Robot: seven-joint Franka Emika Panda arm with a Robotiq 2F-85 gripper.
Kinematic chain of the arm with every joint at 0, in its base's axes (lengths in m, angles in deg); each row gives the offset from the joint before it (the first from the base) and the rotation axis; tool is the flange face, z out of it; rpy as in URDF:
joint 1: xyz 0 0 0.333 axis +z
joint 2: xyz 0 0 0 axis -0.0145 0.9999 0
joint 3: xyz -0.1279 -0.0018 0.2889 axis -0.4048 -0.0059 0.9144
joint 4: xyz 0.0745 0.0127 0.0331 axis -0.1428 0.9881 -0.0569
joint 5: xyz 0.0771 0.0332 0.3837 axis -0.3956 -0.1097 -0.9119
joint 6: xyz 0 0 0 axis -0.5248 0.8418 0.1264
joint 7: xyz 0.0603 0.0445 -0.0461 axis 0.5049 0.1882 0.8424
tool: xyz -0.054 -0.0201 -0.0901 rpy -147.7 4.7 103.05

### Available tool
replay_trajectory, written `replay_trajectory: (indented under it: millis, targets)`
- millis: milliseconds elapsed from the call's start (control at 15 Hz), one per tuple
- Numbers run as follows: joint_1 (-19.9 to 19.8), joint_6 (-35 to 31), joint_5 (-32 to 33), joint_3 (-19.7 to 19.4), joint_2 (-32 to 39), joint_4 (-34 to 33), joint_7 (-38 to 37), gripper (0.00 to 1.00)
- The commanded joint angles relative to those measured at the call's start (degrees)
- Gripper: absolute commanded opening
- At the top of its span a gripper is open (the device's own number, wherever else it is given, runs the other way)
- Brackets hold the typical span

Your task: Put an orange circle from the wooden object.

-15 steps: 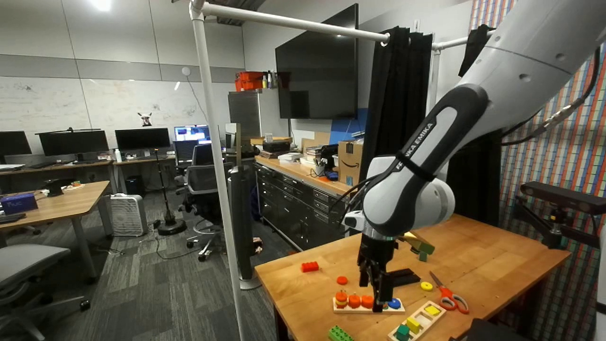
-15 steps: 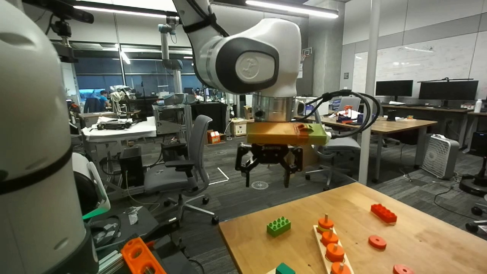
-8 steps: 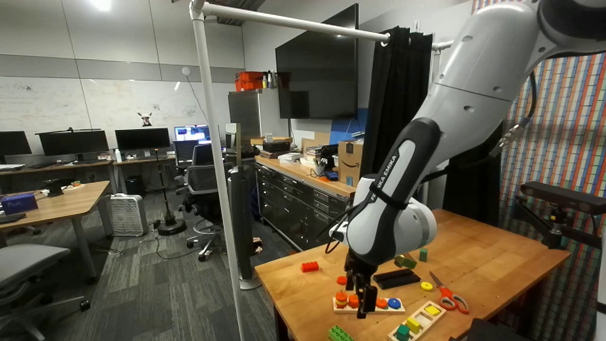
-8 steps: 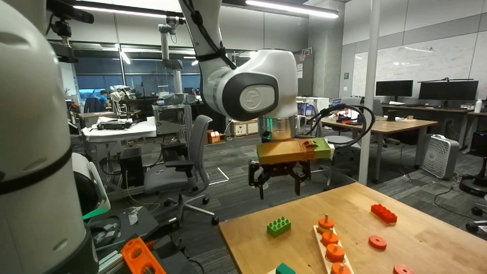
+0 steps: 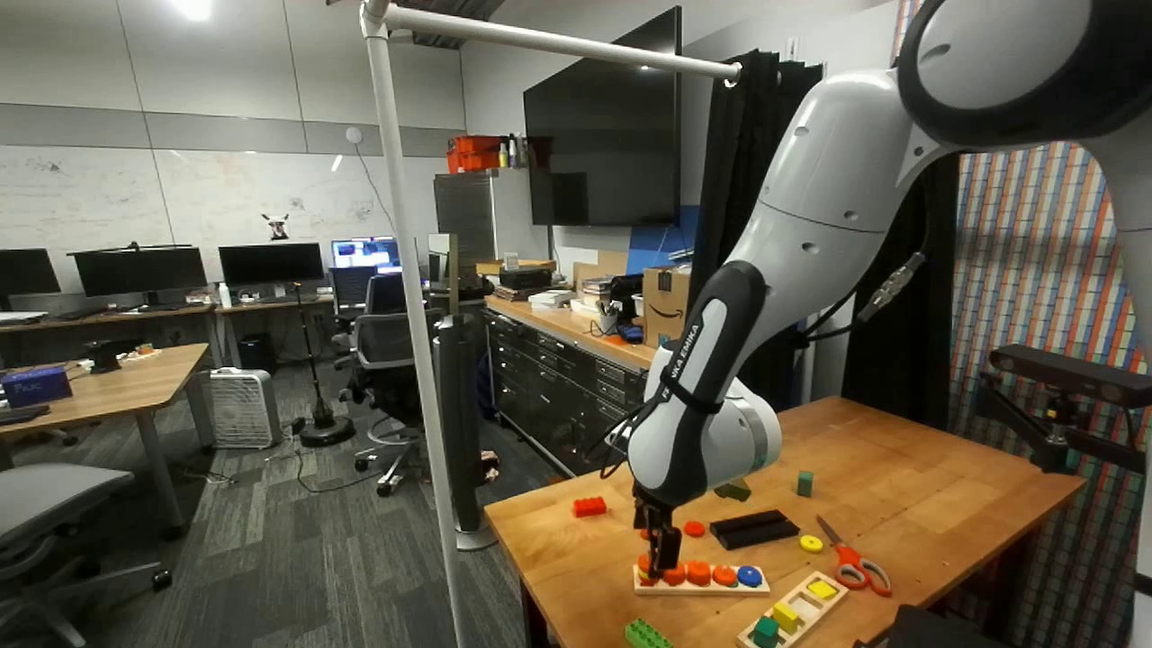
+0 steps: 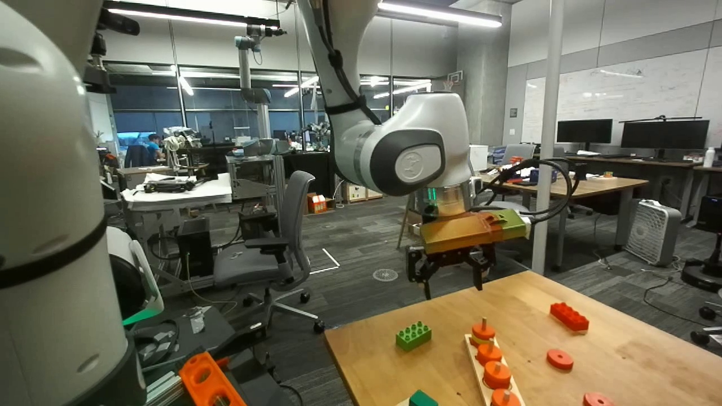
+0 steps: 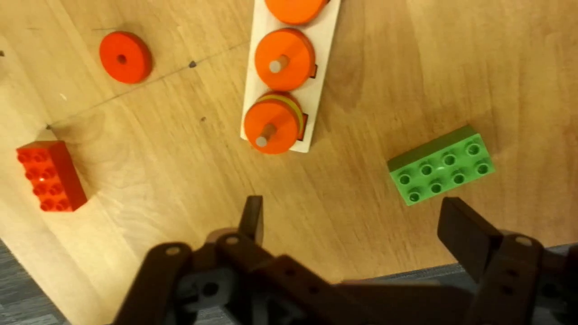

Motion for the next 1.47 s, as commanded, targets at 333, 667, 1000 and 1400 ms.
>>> replay_trajectory:
  millis: [333, 667, 1000, 1400]
  targets:
    - [-12.53, 4.32, 16.48, 3.55, 8.19, -11.63, -13.26, 1.00]
    - [-14.96, 13.66, 17.36, 5.29, 11.65, -17.31, -18.68, 1.00]
    - [-17.75, 19.07, 16.12, 8.22, 14.79, -22.00, -20.31, 1.00]
    - [-20.24, 21.20, 15.43, 10.22, 16.58, -23.98, -20.94, 1.00]
